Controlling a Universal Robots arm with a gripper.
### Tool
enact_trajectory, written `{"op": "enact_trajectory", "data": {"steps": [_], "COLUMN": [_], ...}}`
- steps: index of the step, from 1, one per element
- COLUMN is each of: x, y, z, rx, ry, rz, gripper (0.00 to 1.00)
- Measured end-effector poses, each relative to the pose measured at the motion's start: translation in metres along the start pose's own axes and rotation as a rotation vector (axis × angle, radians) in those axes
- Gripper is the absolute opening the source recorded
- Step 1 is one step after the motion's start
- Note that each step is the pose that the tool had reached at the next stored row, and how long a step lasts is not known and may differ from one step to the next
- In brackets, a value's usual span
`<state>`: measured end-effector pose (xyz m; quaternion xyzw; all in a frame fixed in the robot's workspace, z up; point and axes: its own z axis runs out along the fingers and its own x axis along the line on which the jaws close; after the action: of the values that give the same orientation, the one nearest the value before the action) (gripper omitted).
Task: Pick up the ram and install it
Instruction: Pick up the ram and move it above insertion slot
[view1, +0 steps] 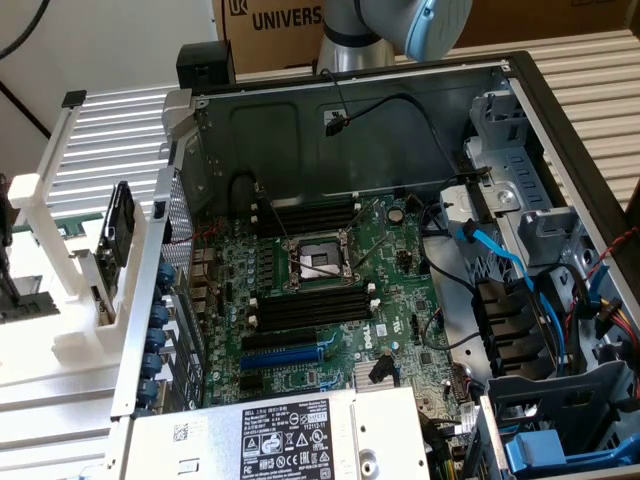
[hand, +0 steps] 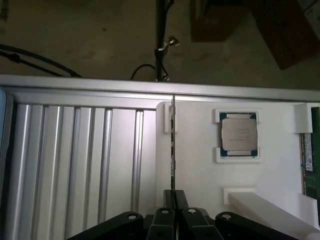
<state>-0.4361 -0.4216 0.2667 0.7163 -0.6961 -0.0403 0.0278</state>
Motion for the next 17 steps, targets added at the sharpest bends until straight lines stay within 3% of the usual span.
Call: {"op": "enact_trajectory", "data": {"steps": [3, 13, 15, 17], "x": [-0.001, -0.002, -0.002, -0.002], "y": [0.0010, 0.0054, 0.0056, 0.0056], "z": [-0.0124, -0.0567, -0.0589, -0.0589], "rx": [-0.0001, -0.0001, -0.0004, -0.0004], "ry": [0.0050, 0.0104, 0.0187, 0.0214], "rz": [0.001, 0.004, 0.009, 0.010], "gripper": [0.12, 0.12, 0.12, 0.12]}}
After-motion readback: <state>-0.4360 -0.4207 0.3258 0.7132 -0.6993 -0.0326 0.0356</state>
